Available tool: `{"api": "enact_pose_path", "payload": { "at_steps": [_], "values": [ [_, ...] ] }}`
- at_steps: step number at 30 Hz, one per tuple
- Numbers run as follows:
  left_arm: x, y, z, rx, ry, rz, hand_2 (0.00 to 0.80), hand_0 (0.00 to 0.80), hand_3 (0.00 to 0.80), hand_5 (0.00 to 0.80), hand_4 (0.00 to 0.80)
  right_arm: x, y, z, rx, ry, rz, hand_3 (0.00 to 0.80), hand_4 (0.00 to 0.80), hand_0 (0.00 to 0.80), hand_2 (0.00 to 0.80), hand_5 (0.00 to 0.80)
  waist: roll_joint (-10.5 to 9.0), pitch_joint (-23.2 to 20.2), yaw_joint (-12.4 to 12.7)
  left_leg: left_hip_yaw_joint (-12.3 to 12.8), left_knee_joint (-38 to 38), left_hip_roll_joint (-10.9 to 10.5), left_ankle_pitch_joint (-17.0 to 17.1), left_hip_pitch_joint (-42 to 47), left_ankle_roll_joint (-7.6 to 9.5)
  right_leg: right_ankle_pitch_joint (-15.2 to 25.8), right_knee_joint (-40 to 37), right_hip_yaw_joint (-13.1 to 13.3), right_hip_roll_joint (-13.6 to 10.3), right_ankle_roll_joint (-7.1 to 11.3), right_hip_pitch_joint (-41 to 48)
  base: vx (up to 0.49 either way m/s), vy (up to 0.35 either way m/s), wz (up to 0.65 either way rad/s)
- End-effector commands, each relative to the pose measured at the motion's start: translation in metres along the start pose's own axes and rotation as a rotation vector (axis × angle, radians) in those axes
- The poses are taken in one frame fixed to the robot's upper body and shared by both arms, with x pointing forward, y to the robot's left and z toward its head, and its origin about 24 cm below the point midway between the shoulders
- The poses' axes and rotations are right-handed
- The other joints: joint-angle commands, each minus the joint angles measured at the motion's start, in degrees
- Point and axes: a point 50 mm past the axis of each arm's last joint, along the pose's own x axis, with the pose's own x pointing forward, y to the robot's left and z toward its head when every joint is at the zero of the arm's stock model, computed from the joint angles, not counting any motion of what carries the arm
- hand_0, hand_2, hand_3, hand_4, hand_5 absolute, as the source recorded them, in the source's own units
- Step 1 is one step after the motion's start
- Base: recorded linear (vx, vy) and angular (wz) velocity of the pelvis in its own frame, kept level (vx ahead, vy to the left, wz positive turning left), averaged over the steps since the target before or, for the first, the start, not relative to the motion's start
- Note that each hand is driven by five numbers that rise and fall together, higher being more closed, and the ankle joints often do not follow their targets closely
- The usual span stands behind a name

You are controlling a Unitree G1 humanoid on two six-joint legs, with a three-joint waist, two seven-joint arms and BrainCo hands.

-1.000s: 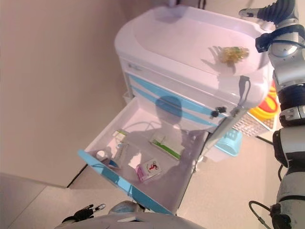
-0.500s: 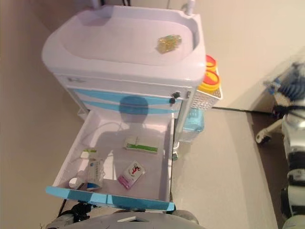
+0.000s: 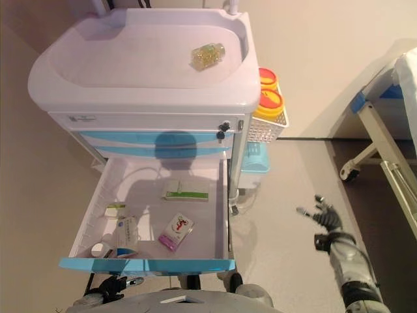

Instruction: Open the drawer and pick up the medicine

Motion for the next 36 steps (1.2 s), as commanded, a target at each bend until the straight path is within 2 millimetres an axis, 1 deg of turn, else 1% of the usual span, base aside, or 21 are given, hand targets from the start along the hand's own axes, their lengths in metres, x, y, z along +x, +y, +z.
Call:
{"api": "enact_pose_path", "payload": {
  "at_steps": [1, 2, 3, 5, 7, 9, 12, 16, 18, 22, 23, 24, 27, 28, 29, 30, 31, 32, 33, 35, 36],
  "values": [
    [0.006, -0.019, 0.025, 0.147, -0.156, 0.012, 0.0, 0.0, 0.0, 0.0, 0.0, -0.004, 0.022, -0.026, -0.105, 0.036, 0.08, 0.0, 0.0, 0.0, 0.0, 0.0, -0.19, -1.33, 0.2, 0.67, 1.02, -1.32, -5.89, 1.14, 0.56, 0.74, 5.19, -1.06, -2.02, 3.74, -4.13, 0.028, -0.016, -0.11],
    [0.006, -0.021, 0.027, 0.154, -0.166, 0.01, 0.0, 0.0, 0.0, 0.0, 0.0, -0.007, 0.026, -0.037, -0.11, 0.086, 0.088, 0.0, 0.0, 0.0, 0.0, 0.0, -0.21, -0.98, 0.14, 0.73, 1.2, -1.26, -5.91, 1.02, 0.61, 0.63, 5.57, -0.97, -1.95, 3.66, -4.31, 0.027, 0.003, -0.11],
    [0.008, -0.023, 0.035, 0.162, -0.178, 0.004, 0.0, 0.0, 0.0, 0.0, 0.0, -0.01, 0.032, -0.048, -0.136, 0.135, 0.108, 0.0, 0.0, 0.0, 0.0, 0.0, -0.11, -0.31, -0.13, 0.87, 1.59, -1.21, -5.94, 0.86, 0.77, 0.58, 6.15, -0.85, -1.95, 3.56, -4.59, 0.034, 0.043, -0.09],
    [0.01, -0.026, 0.048, 0.169, -0.199, 0.001, 0.0, 0.0, 0.0, 0.0, 0.0, -0.015, 0.038, -0.062, -0.201, 0.216, 0.136, 0.0, 0.0, 0.0, 0.0, 0.0, 0.29, 0.85, -0.77, 1.06, 2.64, -1.2, -6.11, 0.38, 1.0, 0.48, 7.28, -0.55, -1.96, 3.38, -5.3, 0.043, 0.076, -0.09],
    [0.011, -0.028, 0.06, 0.157, -0.221, -0.007, 0.0, 0.0, 0.0, 0.0, 0.0, -0.018, 0.04, -0.069, -0.273, 0.25, 0.165, 0.0, 0.0, 0.0, 0.0, 0.0, 1.0, 2.21, -1.52, 1.22, 4.03, -1.25, -6.42, -0.38, 1.24, 0.16, 8.7, -0.02, -2.07, 3.24, -6.32, 0.045, 0.117, -0.19],
    [0.011, -0.029, 0.072, 0.137, -0.251, -0.021, 0.0, 0.0, 0.0, 0.0, 0.0, -0.017, 0.037, -0.067, -0.305, 0.25, 0.161, 0.0, 0.0, 0.0, 0.0, 0.0, 1.67, 3.68, -2.11, 1.27, 5.92, -1.42, -6.72, -1.69, 1.45, -0.27, 10.4, 0.58, -2.23, 3.06, -7.76, 0.023, 0.143, -0.19],
    [0.009, -0.029, 0.094, 0.108, -0.322, -0.034, 0.0, 0.0, 0.0, 0.0, 0.0, -0.01, 0.032, -0.051, -0.345, 0.191, 0.144, 0.0, 0.0, 0.0, 0.0, 0.0, 2.35, 6.78, -2.84, 1.73, 9.34, -1.64, -7.19, -5.09, 1.86, -1.25, 14.01, 1.6, -2.51, 2.66, -11.33, -0.089, 0.138, -0.19],
    [0.001, -0.022, 0.151, 0.088, -0.481, -0.037, 0.0, 0.0, 0.0, 0.0, 0.0, 0.004, 0.025, -0.01, -0.408, 0.043, 0.12, 0.0, 0.0, 0.0, 0.0, 0.0, 2.53, 13.1, -3.48, 3.04, 16.0, -1.38, -7.28, -13.42, 2.39, -2.1, 21.56, 2.9, -2.55, 1.91, -20.18, -0.189, 0.103, -0.19],
    [-0.006, -0.017, 0.178, 0.096, -0.552, -0.04, 0.0, 0.0, 0.0, 0.0, 0.0, 0.01, 0.023, 0.011, -0.433, -0.023, 0.105, 0.0, 0.0, 0.0, 0.0, 0.0, 2.6, 15.01, -3.77, 3.72, 18.65, -1.17, -7.35, -17.32, 2.51, -2.22, 24.12, 3.31, -2.18, 1.42, -24.29, -0.148, 0.097, -0.17],
    [-0.02, -0.007, 0.215, 0.123, -0.648, -0.035, 0.0, 0.0, 0.0, 0.0, 0.0, 0.014, 0.024, 0.034, -0.487, -0.108, 0.103, 0.0, 0.0, 0.0, 0.0, 0.0, 2.51, 16.91, -4.4, 4.35, 23.17, -1.31, -8.14, -22.62, 2.73, -2.93, 27.84, 3.95, -1.49, 0.7, -29.66, -0.048, 0.086, -0.11],
    [-0.027, 0.0, 0.229, 0.133, -0.679, -0.022, 0.0, 0.0, 0.0, 0.0, 0.0, 0.015, 0.024, 0.041, -0.498, -0.13, 0.099, 0.0, 0.0, 0.0, 0.0, 0.0, 2.45, 17.48, -4.55, 4.51, 25.02, -1.33, -8.46, -24.81, 2.78, -3.25, 29.49, 3.93, -1.16, 0.41, -31.83, -0.04, 0.059, -0.04],
    [-0.029, 0.002, 0.233, 0.138, -0.687, -0.018, 0.0, 0.0, 0.0, 0.0, 0.0, 0.015, 0.024, 0.043, -0.503, -0.135, 0.098, 0.0, 0.0, 0.0, 0.0, 0.0, 2.45, 17.54, -4.59, 4.55, 25.43, -1.32, -8.52, -25.38, 2.79, -3.36, 29.91, 3.92, -1.07, 0.32, -32.38, -0.063, 0.065, -0.04],
    [-0.058, 0.035, 0.276, 0.14, -0.78, 0.018, 0.0, 0.0, 0.0, 0.0, 0.0, 0.013, 0.018, 0.053, -0.538, -0.169, 0.084, 0.0, 0.0, 0.0, 0.0, 0.0, 2.22, 18.38, -5.17, 4.62, 30.92, -1.26, -10.29, -30.75, 3.21, -5.15, 34.91, 4.05, -0.27, -0.55, -37.4, -0.029, 0.055, -0.06],
    [-0.065, 0.042, 0.284, 0.143, -0.8, 0.033, 0.0, 0.0, 0.0, 0.0, 0.0, 0.013, 0.016, 0.054, -0.545, -0.172, 0.077, 0.0, 0.0, 0.0, 0.0, 0.0, 2.17, 18.46, -5.33, 4.63, 31.91, -1.22, -10.75, -31.6, 3.33, -5.5, 35.81, 4.08, -0.21, -0.67, -38.22, -0.02, 0.045, -0.14],
    [-0.076, 0.054, 0.297, 0.143, -0.82, 0.064, 0.0, 0.0, 0.0, 0.0, 0.0, 0.012, 0.012, 0.054, -0.552, -0.172, 0.065, 0.0, 0.0, 0.0, 0.0, 0.0, 2.01, 18.58, -5.64, 4.64, 33.53, -1.12, -11.49, -33.05, 3.46, -6.06, 37.13, 4.14, -0.14, -0.88, -39.46, -0.027, 0.043, -0.15],
    [-0.092, 0.068, 0.314, 0.145, -0.838, 0.097, 0.0, 0.0, 0.0, 0.0, 0.0, 0.01, 0.007, 0.052, -0.56, -0.171, 0.053, 0.0, 0.0, 0.0, 0.0, 0.0, 1.81, 18.71, -6.05, 4.52, 35.23, -0.99, -12.11, -34.69, 3.57, -6.51, 38.37, 4.08, -0.15, -1.1, -40.73, -0.035, 0.042, -0.06],
    [-0.104, 0.079, 0.325, 0.142, -0.852, 0.117, 0.0, 0.0, 0.0, 0.0, 0.0, 0.009, 0.004, 0.051, -0.565, -0.17, 0.046, 0.0, 0.0, 0.0, 0.0, 0.0, 1.73, 18.82, -6.33, 4.44, 36.22, -0.83, -12.51, -35.62, 3.65, -6.77, 39.17, 4.1, -0.16, -1.24, -41.55, 0.048, 0.048, 0.0],
    [-0.116, 0.09, 0.336, 0.133, -0.863, 0.14, 0.0, 0.0, 0.0, 0.0, 0.0, 0.008, -0.001, 0.047, -0.569, -0.162, 0.036, 0.0, 0.0, 0.0, 0.0, 0.0, 1.75, 19.0, -6.68, 3.87, 37.83, -0.8, -14.68, -35.76, 3.44, -8.84, 40.93, 4.35, -0.07, -1.02, -41.75, 0.064, 0.04, 0.06],
    [-0.132, 0.101, 0.348, 0.113, -0.883, 0.158, 0.0, 0.0, 0.0, 0.0, 0.0, 0.007, -0.004, 0.045, -0.572, -0.159, 0.027, 0.0, 0.0, 0.0, 0.0, 0.0, 1.62, 19.13, -7.0, 3.74, 38.97, -0.65, -15.23, -36.57, 3.58, -9.05, 41.63, 4.49, 0.03, -1.1, -42.5, 0.067, 0.03, 0.06],
    [-0.154, 0.116, 0.363, 0.06, -0.927, 0.189, 0.0, 0.0, 0.0, 0.0, 0.0, 0.005, -0.007, 0.041, -0.576, -0.157, 0.017, 0.0, 0.0, 0.0, 0.0, 0.0, 1.41, 19.43, -7.36, 3.56, 40.57, -0.51, -16.02, -37.8, 3.87, -9.25, 42.48, 4.72, 0.26, -1.23, -43.67, -0.019, 0.0, 0.05],
    [-0.168, 0.124, 0.372, 0.016, -0.968, 0.204, 0.0, 0.0, 0.0, 0.0, 0.0, 0.005, -0.008, 0.039, -0.576, -0.155, 0.013, 0.0, 0.0, 0.0, 0.0, 0.0, 1.26, 19.62, -7.59, 3.46, 41.09, -0.44, -16.29, -38.33, 4.06, -9.34, 42.86, 4.83, 0.46, -1.34, -44.26, 0.0, 0.0, 0.0]
  ]
}}
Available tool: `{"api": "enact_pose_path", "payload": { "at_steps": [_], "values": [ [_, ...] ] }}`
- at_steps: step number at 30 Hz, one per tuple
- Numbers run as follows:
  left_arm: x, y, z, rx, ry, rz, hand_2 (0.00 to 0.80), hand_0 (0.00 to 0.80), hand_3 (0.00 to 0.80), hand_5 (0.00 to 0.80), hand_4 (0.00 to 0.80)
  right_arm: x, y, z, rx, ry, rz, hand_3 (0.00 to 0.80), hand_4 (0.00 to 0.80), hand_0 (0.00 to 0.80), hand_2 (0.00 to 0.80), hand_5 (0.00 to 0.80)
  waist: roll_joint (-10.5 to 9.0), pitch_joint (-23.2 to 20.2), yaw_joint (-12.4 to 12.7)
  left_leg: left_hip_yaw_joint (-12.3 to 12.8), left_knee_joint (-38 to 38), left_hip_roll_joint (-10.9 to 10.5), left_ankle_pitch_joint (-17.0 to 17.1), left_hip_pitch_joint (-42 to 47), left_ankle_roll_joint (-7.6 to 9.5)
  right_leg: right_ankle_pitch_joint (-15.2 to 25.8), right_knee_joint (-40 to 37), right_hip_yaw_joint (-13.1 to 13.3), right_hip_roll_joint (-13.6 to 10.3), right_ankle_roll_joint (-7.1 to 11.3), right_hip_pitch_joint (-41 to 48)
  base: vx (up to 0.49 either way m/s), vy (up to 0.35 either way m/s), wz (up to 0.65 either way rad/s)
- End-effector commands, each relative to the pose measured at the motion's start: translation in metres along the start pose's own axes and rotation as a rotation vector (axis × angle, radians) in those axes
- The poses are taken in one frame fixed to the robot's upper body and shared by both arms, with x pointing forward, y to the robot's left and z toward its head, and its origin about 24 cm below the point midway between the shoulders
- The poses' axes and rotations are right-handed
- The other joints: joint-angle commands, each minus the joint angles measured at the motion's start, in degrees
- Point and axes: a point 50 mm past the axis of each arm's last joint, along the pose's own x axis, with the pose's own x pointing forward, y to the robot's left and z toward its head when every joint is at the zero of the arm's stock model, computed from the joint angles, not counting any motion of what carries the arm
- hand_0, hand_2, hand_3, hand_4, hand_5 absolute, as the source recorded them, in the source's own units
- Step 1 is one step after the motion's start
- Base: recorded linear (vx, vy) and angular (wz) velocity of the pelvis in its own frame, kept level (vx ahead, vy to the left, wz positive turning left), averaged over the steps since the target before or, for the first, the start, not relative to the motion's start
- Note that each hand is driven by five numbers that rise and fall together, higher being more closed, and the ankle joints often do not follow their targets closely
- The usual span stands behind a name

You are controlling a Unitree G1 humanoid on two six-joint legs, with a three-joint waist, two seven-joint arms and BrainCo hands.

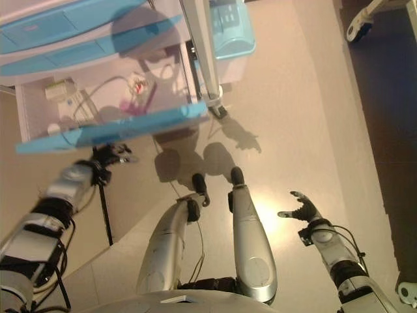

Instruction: Open the drawer and pick up the medicine

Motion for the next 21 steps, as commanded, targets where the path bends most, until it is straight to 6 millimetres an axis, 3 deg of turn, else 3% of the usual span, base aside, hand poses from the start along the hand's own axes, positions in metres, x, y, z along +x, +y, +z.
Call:
{"api": "enact_pose_path", "payload": {
  "at_steps": [1, 4, 11, 15, 21],
  "values": [
    [-0.016, 0.06, 0.064, -0.142, -0.201, 0.18, 0.0, 0.0, 0.0, 0.0, 0.0, -0.018, 0.012, -0.029, -0.023, 0.048, 0.013, 0.0, 0.0, 0.0, 0.0, 0.0, -0.56, -2.88, -2.17, -1.34, 4.26, -1.05, -8.1, 1.33, 0.88, -2.83, 2.16, -2.77, 1.48, -2.32, 0.43, 0.0, 0.0, 0.0],
    [-0.024, 0.08, 0.094, -0.242, -0.301, 0.264, 0.0, 0.0, 0.0, 0.0, 0.0, -0.02, 0.016, -0.034, -0.032, 0.059, 0.022, 0.0, 0.0, 0.0, 0.0, 0.0, -0.87, -3.15, -2.75, -1.4, 5.83, -0.82, -8.96, 0.23, 1.04, -3.6, 3.73, -2.41, 1.87, -2.62, -0.65, 0.0, 0.0, 0.0],
    [-0.047, 0.11, 0.135, -0.461, -0.527, 0.555, 0.0, 0.0, 0.0, 0.0, 0.0, -0.021, 0.028, -0.034, -0.044, 0.041, 0.052, 0.0, 0.0, 0.0, 0.0, 0.0, -1.04, -3.94, -3.41, -1.81, 5.82, -1.18, -9.49, 0.23, 1.05, -4.3, 4.16, -1.26, 3.1, -3.12, -1.24, 0.022, -0.006, -0.02],
    [-0.046, 0.106, 0.139, -0.481, -0.562, 0.606, 0.0, 0.0, 0.0, 0.0, 0.0, -0.017, 0.035, -0.024, -0.041, 0.006, 0.061, 0.0, 0.0, 0.0, 0.0, 0.0, -1.52, -4.01, -3.42, -1.17, 3.99, -1.08, -7.2, -0.01, 1.21, -2.25, 2.36, -0.97, 3.84, -3.49, -1.72, -0.076, -0.044, -0.03],
    [-0.035, 0.095, 0.122, -0.411, -0.476, 0.565, 0.0, 0.0, 0.0, 0.0, 0.0, -0.015, 0.035, -0.018, -0.045, -0.009, 0.054, 0.0, 0.0, 0.0, 0.0, 0.0, -1.57, -3.85, -3.13, -0.98, 1.92, -1.16, -6.43, 1.13, 1.08, -2.12, 1.54, -0.6, 4.79, -3.41, -1.04, -0.01, -0.008, 0.0]
  ]
}}
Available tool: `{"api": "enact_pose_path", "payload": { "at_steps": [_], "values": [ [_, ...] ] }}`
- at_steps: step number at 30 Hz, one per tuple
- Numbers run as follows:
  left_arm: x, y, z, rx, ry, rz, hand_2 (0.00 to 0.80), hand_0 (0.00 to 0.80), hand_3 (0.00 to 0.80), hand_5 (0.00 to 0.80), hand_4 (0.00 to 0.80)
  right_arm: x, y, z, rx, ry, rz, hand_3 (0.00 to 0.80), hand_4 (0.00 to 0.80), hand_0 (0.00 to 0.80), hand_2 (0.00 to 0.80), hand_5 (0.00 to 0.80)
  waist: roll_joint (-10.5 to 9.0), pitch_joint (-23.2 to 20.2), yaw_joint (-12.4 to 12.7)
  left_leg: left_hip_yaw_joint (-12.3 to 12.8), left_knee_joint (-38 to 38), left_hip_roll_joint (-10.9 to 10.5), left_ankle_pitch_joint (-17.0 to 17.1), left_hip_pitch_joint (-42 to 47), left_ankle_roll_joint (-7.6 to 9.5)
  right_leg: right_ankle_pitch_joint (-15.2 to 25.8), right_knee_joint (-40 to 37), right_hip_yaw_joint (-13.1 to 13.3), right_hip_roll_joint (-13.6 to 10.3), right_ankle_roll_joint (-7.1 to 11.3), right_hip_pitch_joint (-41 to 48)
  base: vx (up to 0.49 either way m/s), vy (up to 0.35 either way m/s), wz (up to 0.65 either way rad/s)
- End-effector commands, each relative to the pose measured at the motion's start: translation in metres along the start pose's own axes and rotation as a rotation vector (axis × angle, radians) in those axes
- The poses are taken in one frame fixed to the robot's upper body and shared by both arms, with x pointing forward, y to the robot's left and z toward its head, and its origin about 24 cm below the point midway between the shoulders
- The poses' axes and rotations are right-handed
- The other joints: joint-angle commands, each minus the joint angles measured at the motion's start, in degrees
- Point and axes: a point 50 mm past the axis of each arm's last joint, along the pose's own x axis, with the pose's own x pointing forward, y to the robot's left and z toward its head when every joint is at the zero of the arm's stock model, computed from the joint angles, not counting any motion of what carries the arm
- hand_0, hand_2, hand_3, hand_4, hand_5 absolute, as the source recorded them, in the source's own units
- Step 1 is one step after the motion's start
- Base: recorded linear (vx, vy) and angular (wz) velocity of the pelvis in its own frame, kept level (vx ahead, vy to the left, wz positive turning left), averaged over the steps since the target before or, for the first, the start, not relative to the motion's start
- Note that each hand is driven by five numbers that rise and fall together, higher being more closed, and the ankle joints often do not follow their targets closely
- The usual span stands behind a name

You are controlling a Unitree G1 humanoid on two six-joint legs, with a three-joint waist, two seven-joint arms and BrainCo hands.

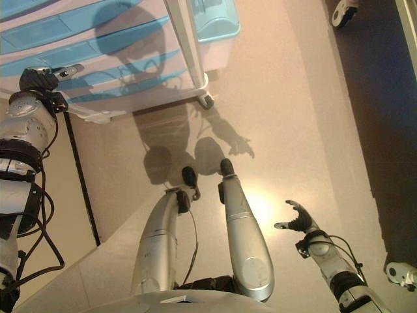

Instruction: Open the drawer and pick up the medicine

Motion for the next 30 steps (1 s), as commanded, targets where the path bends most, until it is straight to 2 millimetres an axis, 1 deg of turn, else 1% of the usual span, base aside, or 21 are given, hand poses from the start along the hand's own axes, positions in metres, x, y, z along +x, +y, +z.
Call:
{"api": "enact_pose_path", "payload": {
  "at_steps": [1, 2, 3, 4, 7, 8, 10, 11, 12, 14, 15, 17, 19, 20, 21, 22, 23, 24, 25, 26, 30],
  "values": [
    [0.001, 0.024, 0.038, -0.024, -0.163, 0.052, 0.0, 0.0, 0.0, 0.0, 0.0, -0.009, 0.01, -0.015, -0.007, 0.04, 0.012, 0.0, 0.0, 0.0, 0.0, 0.0, 0.25, -3.84, -1.51, 1.9, -4.03, -1.84, -4.97, 6.59, 1.79, -2.25, -0.57, -0.79, 2.6, -2.99, 2.39, 0.066, -0.005, 0.03],
    [0.001, 0.023, 0.035, -0.016, -0.154, 0.047, 0.0, 0.0, 0.0, 0.0, 0.0, -0.009, 0.01, -0.015, -0.006, 0.04, 0.012, 0.0, 0.0, 0.0, 0.0, 0.0, 0.43, -3.99, -1.42, 1.25, -3.76, -2.05, -6.58, 7.26, 1.51, -3.9, 0.06, -0.51, 2.78, -2.71, 2.94, 0.066, -0.012, 0.04],
    [0.001, 0.024, 0.03, -0.002, -0.139, 0.038, 0.0, 0.0, 0.0, 0.0, 0.0, -0.009, 0.011, -0.015, -0.005, 0.039, 0.013, 0.0, 0.0, 0.0, 0.0, 0.0, 0.41, -3.97, -1.31, 1.19, -4.03, -2.08, -6.38, 7.54, 1.38, -3.79, -0.14, -0.48, 2.84, -2.65, 3.29, -0.022, -0.041, 0.04],
    [0.001, 0.024, 0.027, -0.002, -0.131, 0.029, 0.0, 0.0, 0.0, 0.0, 0.0, -0.009, 0.011, -0.014, -0.002, 0.035, 0.013, 0.0, 0.0, 0.0, 0.0, 0.0, 0.19, -3.83, -1.27, 1.87, -4.77, -1.86, -4.52, 7.26, 1.56, -1.92, -1.14, -0.71, 2.74, -2.85, 3.13, -0.116, -0.08, 0.04],
    [-0.001, 0.02, 0.013, -0.029, -0.098, -0.034, 0.0, 0.0, 0.0, 0.0, 0.0, -0.008, 0.014, -0.01, 0.023, 0.021, 0.014, 0.0, 0.0, 0.0, 0.0, 0.0, 0.12, -3.86, -0.73, 1.93, -6.56, -1.85, -3.81, 8.96, 1.11, -1.48, -2.57, -0.95, 2.66, -2.49, 4.93, -0.059, -0.099, 0.02],
    [-0.003, 0.016, 0.004, -0.045, -0.088, -0.064, 0.0, 0.0, 0.0, 0.0, 0.0, -0.007, 0.017, -0.008, 0.04, 0.019, 0.015, 0.0, 0.0, 0.0, 0.0, 0.0, 0.12, -3.88, -0.43, 1.87, -7.31, -1.8, -3.54, 9.68, 0.91, -1.26, -3.3, -1.02, 2.51, -2.35, 5.73, -0.027, -0.136, -0.01],
    [-0.008, 0.009, -0.019, -0.08, -0.054, -0.138, 0.0, 0.0, 0.0, 0.0, 0.0, -0.006, 0.02, -0.005, 0.097, 0.013, 0.014, 0.0, 0.0, 0.0, 0.0, 0.0, 0.29, -3.95, 0.37, 1.63, -9.25, -1.77, -2.92, 11.72, 0.5, -0.72, -5.26, -1.39, 1.88, -1.86, 7.88, -0.022, -0.154, 0.0],
    [-0.015, 0.004, -0.04, -0.092, -0.027, -0.187, 0.0, 0.0, 0.0, 0.0, 0.0, -0.005, 0.022, -0.003, 0.13, 0.016, 0.017, 0.0, 0.0, 0.0, 0.0, 0.0, 0.45, -4.29, 0.95, 1.39, -10.65, -1.87, -2.45, 13.1, 0.22, -0.25, -6.87, -1.74, 1.28, -1.64, 9.45, -0.008, -0.141, 0.01],
    [-0.021, 0.001, -0.054, -0.102, -0.003, -0.216, 0.0, 0.0, 0.0, 0.0, 0.0, -0.004, 0.024, -0.003, 0.15, 0.015, 0.018, 0.0, 0.0, 0.0, 0.0, 0.0, 0.58, -4.56, 1.28, 1.18, -11.46, -1.99, -2.15, 13.95, 0.05, 0.03, -7.88, -1.95, 0.9, -1.51, 10.45, 0.017, -0.134, -0.01],
    [-0.038, -0.006, -0.093, -0.107, 0.056, -0.275, 0.0, 0.0, 0.0, 0.0, 0.0, -0.004, 0.027, -0.004, 0.198, 0.029, 0.022, 0.0, 0.0, 0.0, 0.0, 0.0, 0.89, -5.49, 2.2, 0.36, -14.02, -2.58, -1.31, 16.64, -0.32, 0.76, -10.87, -2.72, -0.08, -1.23, 13.56, 0.058, -0.123, -0.02],
    [-0.051, -0.01, -0.117, -0.12, 0.104, -0.312, 0.0, 0.0, 0.0, 0.0, 0.0, -0.005, 0.029, -0.007, 0.229, 0.044, 0.025, 0.0, 0.0, 0.0, 0.0, 0.0, 1.05, -6.29, 2.82, -0.14, -15.56, -2.87, -0.82, 18.34, -0.57, 1.13, -12.78, -3.23, -0.79, -1.11, 15.76, 0.085, -0.12, 0.05],
    [-0.072, -0.011, -0.152, -0.155, 0.195, -0.349, 0.0, 0.0, 0.0, 0.0, 0.0, -0.008, 0.031, -0.013, 0.269, 0.071, 0.041, 0.0, 0.0, 0.0, 0.0, 0.0, 1.31, -7.6, 3.61, -0.97, -17.86, -3.29, -0.14, 20.94, -1.01, 1.59, -15.47, -3.96, -1.61, -0.81, 18.97, 0.101, -0.106, 0.14],
    [-0.105, -0.013, -0.199, -0.191, 0.318, -0.372, 0.0, 0.0, 0.0, 0.0, 0.0, -0.013, 0.038, -0.024, 0.307, 0.117, 0.067, 0.0, 0.0, 0.0, 0.0, 0.0, 1.71, -9.99, 4.66, -2.08, -21.27, -3.67, 1.14, 24.27, -1.47, 2.21, -18.8, -4.79, -2.15, -0.51, 23.08, 0.136, -0.1, 0.21],
    [-0.119, -0.014, -0.214, -0.196, 0.364, -0.392, 0.0, 0.0, 0.0, 0.0, 0.0, -0.015, 0.042, -0.029, 0.319, 0.135, 0.082, 0.0, 0.0, 0.0, 0.0, 0.0, 1.85, -10.8, 5.03, -2.6, -22.56, -3.83, 1.51, 25.76, -1.6, 2.32, -20.09, -5.12, -2.28, -0.33, 24.85, 0.144, -0.098, 0.3],
    [-0.139, -0.013, -0.236, -0.211, 0.436, -0.384, 0.0, 0.0, 0.0, 0.0, 0.0, -0.018, 0.045, -0.035, 0.333, 0.169, 0.098, 0.0, 0.0, 0.0, 0.0, 0.0, 2.07, -12.27, 5.54, -3.26, -24.71, -3.69, 2.15, 27.69, -1.88, 2.52, -22.11, -5.63, -2.15, -0.34, 27.23, 0.122, -0.086, 0.33],
    [-0.149, -0.012, -0.246, -0.199, 0.478, -0.38, 0.0, 0.0, 0.0, 0.0, 0.0, -0.02, 0.048, -0.038, 0.332, 0.183, 0.109, 0.0, 0.0, 0.0, 0.0, 0.0, 2.19, -13.04, 5.77, -3.68, -25.76, -3.7, 2.47, 28.65, -2.08, 2.62, -23.09, -5.85, -2.08, -0.31, 28.34, 0.174, -0.103, 0.32],
    [-0.174, -0.009, -0.268, -0.178, 0.554, -0.385, 0.0, 0.0, 0.0, 0.0, 0.0, -0.025, 0.054, -0.044, 0.329, 0.215, 0.128, 0.0, 0.0, 0.0, 0.0, 0.0, 2.37, -14.98, 6.6, -4.73, -28.49, -3.53, 3.26, 31.18, -2.42, 2.83, -25.5, -6.63, -1.93, -0.23, 31.42, 0.167, -0.094, 0.34],
    [-0.19, -0.006, -0.282, -0.168, 0.616, -0.367, 0.0, 0.0, 0.0, 0.0, 0.0, -0.028, 0.058, -0.049, 0.325, 0.236, 0.144, 0.0, 0.0, 0.0, 0.0, 0.0, 2.48, -16.32, 7.05, -5.37, -30.33, -3.44, 3.76, 32.73, -2.64, 2.95, -26.99, -7.03, -1.74, -0.2, 33.2, 0.155, -0.091, 0.3],
    [-0.2, -0.005, -0.289, -0.15, 0.653, -0.365, 0.0, 0.0, 0.0, 0.0, 0.0, -0.03, 0.061, -0.051, 0.323, 0.244, 0.156, 0.0, 0.0, 0.0, 0.0, 0.0, 2.54, -16.95, 7.28, -5.74, -31.32, -3.41, 4.05, 33.66, -2.81, 3.01, -27.82, -7.28, -1.64, -0.18, 34.23, 0.118, -0.076, 0.26],
    [-0.217, -0.001, -0.301, -0.134, 0.707, -0.379, 0.0, 0.0, 0.0, 0.0, 0.0, -0.033, 0.065, -0.056, 0.336, 0.27, 0.172, 0.0, 0.0, 0.0, 0.0, 0.0, 2.56, -18.56, 7.98, -6.37, -33.08, -3.3, 4.58, 35.28, -2.96, 3.11, -29.19, -7.92, -1.48, -0.22, 36.14, 0.097, -0.069, 0.22],
    [-0.258, 0.017, -0.328, -0.042, 0.866, -0.345, 0.0, 0.0, 0.0, 0.0, 0.0, -0.041, 0.081, -0.064, 0.358, 0.326, 0.223, 0.0, 0.0, 0.0, 0.0, 0.0, 2.31, -22.17, 9.48, -7.64, -35.89, -3.23, 5.17, 38.8, -3.22, 2.89, -31.34, -9.42, -1.17, -0.42, 40.19, 0.046, -0.062, 0.3]
  ]
}}
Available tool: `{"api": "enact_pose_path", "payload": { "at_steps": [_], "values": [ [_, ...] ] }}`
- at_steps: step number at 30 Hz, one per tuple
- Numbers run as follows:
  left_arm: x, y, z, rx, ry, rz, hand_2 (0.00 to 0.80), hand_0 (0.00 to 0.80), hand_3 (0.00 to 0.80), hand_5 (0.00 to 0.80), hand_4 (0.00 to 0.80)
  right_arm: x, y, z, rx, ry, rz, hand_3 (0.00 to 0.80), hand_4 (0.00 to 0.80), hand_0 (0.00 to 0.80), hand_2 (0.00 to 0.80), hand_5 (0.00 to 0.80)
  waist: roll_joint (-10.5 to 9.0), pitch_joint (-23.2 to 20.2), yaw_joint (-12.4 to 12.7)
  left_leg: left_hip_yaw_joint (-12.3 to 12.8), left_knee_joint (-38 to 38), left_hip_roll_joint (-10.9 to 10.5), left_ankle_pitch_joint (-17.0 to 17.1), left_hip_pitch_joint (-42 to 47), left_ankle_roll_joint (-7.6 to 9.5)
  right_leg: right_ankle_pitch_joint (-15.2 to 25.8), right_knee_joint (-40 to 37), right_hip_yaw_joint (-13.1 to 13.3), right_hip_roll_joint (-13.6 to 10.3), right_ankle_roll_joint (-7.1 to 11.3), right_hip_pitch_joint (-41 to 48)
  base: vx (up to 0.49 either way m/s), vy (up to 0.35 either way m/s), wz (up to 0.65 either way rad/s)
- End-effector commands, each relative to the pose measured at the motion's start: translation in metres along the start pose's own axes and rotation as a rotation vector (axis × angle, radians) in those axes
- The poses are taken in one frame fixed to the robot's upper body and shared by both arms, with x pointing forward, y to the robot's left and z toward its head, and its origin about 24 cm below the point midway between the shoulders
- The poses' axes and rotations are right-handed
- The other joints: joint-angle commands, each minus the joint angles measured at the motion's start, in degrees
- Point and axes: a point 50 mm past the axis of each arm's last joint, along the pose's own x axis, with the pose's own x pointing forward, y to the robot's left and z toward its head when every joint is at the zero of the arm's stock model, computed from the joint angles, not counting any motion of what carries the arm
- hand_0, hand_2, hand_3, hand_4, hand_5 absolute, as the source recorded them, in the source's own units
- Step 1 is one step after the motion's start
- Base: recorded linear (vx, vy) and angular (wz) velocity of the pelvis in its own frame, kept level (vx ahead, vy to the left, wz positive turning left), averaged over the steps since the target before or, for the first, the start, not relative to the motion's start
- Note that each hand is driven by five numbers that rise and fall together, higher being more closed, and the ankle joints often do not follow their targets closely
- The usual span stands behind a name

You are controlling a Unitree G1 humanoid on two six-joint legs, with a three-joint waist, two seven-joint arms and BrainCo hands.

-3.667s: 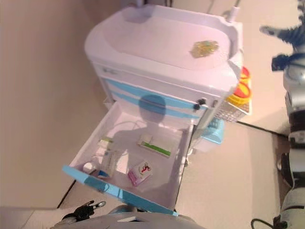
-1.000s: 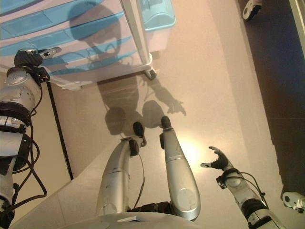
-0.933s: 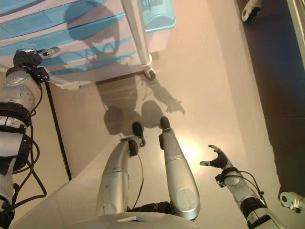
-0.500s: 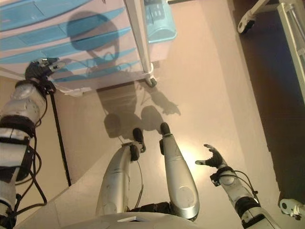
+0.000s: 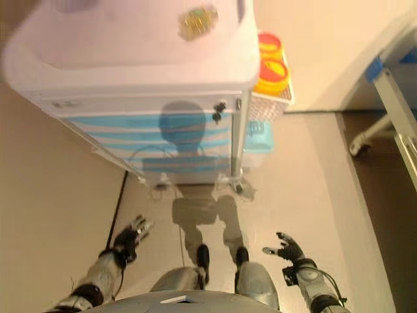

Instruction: Open the drawer and pick up the medicine

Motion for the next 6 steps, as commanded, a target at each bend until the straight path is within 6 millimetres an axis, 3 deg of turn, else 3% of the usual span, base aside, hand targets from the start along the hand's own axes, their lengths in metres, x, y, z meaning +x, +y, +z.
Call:
{"api": "enact_pose_path", "payload": {
  "at_steps": [1, 6],
  "values": [
    [0.002, 0.002, 0.003, 0.102, -0.007, 0.006, 0.0, 0.0, 0.0, 0.0, 0.0, -0.004, 0.003, -0.012, -0.016, 0.032, 0.031, 0.0, 0.0, 0.0, 0.0, 0.0, -0.87, -1.89, 0.71, -0.19, 0.09, -1.2, -2.3, 0.19, -0.61, 1.06, 0.65, 0.3, 0.76, 0.75, 0.2, -0.001, -0.058, 0.18],
    [-0.005, -0.002, -0.029, 0.207, 0.092, -0.005, 0.0, 0.0, 0.0, 0.0, 0.0, -0.003, 0.017, -0.019, 0.005, 0.083, 0.072, 0.0, 0.0, 0.0, 0.0, 0.0, -1.67, -4.32, 1.79, -1.18, -0.94, -1.41, -2.69, 3.04, -0.46, 0.9, -1.17, -0.84, 0.9, 0.65, 3.71, -0.009, -0.04, 0.15]
  ]
}}
